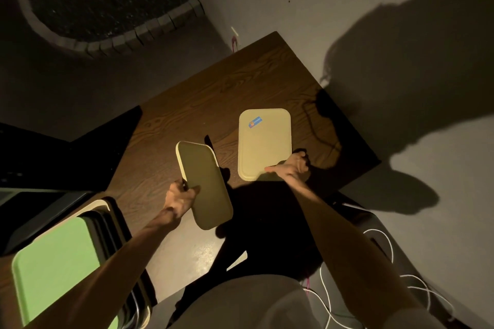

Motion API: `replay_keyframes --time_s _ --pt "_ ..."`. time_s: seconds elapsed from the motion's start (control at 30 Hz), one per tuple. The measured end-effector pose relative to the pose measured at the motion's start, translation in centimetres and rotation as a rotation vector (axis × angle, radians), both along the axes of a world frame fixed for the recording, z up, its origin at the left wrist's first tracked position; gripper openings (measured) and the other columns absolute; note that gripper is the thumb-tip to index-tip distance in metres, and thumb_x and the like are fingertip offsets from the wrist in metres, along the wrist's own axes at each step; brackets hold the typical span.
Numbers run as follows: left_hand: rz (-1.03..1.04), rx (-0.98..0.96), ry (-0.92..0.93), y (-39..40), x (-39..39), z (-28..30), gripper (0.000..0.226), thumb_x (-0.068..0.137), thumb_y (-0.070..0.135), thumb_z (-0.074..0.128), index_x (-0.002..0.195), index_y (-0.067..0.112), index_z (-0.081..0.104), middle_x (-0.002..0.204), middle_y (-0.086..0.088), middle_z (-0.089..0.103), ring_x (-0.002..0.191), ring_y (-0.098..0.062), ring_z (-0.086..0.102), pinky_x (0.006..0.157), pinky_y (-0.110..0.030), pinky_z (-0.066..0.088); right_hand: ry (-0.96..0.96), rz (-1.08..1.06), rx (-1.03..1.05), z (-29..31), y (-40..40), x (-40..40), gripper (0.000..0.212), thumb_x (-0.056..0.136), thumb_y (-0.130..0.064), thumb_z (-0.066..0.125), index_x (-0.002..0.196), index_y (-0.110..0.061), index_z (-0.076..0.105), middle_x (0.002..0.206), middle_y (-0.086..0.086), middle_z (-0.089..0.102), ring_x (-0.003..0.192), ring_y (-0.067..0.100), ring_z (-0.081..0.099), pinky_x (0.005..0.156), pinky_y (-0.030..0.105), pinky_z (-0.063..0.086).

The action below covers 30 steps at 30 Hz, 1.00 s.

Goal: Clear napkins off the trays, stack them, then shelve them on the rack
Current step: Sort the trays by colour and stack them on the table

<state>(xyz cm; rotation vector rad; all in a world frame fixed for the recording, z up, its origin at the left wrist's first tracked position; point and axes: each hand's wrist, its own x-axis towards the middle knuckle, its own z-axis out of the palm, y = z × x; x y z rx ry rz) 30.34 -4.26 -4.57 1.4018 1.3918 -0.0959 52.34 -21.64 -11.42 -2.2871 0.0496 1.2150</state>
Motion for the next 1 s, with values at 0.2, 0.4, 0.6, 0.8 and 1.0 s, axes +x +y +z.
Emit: replay_keyframes --time_s 0.2,0.4,0.6,0.8,1.0 --pt "-0.035 -0.047 -0.098 -0.6 0.2 0.1 0.024 0.091 0.001 0.059 0.114 -0.003 0.056 0.103 -0.016 0.068 0.083 -0.015 0.073 0.070 -0.028 0.060 -0.102 0.231 -0.098 -0.5 1.5 -2.9 0.119 0.070 -0.043 0.085 0.151 0.000 0.010 0.151 0.021 0.033 0.140 0.037 0.036 0.112 0.043 0.034" --pt "-0.079 -0.065 -0.146 -0.9 0.1 0.6 0.031 0.091 -0.004 0.057 0.122 -0.006 0.055 0.111 -0.019 0.066 0.087 -0.027 0.067 0.063 -0.024 0.058 -0.160 0.440 -0.115 -0.5 1.6 -4.1 0.092 0.082 -0.043 0.075 0.147 -0.004 0.023 0.143 0.016 0.043 0.132 0.034 0.045 0.105 0.043 0.041" --pt "-0.079 -0.019 -0.083 -1.0 0.5 0.9 0.033 0.093 0.021 0.061 0.125 0.014 0.055 0.103 -0.007 0.067 0.092 -0.025 0.062 0.067 -0.027 0.050 -0.095 0.452 0.149 2.0 2.8 -4.7 0.045 0.087 -0.044 0.061 0.122 -0.018 0.052 0.128 0.013 0.059 0.122 0.034 0.054 0.101 0.044 0.047" --pt "0.004 -0.104 -0.200 -1.6 -0.6 1.4 0.031 0.095 0.035 0.057 0.118 0.014 0.060 0.103 0.002 0.073 0.099 -0.017 0.070 0.088 -0.035 0.058 0.141 0.489 0.404 4.3 5.2 -8.5 0.047 0.084 -0.038 0.062 0.129 -0.026 0.052 0.131 0.002 0.061 0.117 0.023 0.060 0.102 0.043 0.049" --pt "0.038 -0.245 -0.232 -1.7 -0.9 1.8 0.036 0.092 0.055 0.050 0.108 0.025 0.062 0.097 0.001 0.076 0.089 -0.016 0.073 0.064 -0.026 0.056 0.207 0.602 0.306 3.9 7.6 -13.2 0.051 0.081 -0.055 0.057 0.125 -0.034 0.046 0.134 0.010 0.055 0.121 0.031 0.056 0.099 0.052 0.049"
